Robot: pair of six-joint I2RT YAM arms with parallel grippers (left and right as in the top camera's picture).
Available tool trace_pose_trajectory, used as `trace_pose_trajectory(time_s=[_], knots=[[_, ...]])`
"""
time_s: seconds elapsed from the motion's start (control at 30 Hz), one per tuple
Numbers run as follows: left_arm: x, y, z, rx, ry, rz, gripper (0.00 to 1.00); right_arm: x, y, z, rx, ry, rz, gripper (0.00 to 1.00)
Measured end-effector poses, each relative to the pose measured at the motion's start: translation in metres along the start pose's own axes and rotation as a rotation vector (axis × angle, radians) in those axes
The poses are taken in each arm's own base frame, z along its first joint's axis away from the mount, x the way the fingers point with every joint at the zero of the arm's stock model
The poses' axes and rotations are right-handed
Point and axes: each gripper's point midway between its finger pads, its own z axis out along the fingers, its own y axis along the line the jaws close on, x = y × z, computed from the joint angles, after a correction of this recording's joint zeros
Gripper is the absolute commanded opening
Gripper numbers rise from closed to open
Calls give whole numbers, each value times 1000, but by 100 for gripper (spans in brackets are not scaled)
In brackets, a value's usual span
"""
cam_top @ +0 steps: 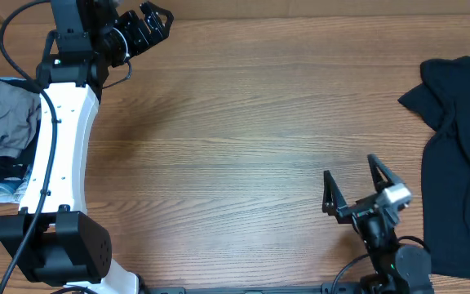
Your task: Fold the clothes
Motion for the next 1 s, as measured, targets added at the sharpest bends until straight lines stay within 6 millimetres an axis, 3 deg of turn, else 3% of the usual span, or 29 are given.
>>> trace_pose_trajectory(time_s=[0.2, 1.0], knots=[[0, 0, 0, 0, 0, 0, 100, 39, -10, -3, 50, 158, 13, 100], [0, 1, 0, -4, -2, 0, 100, 39, -11, -3, 57, 155, 12, 100]])
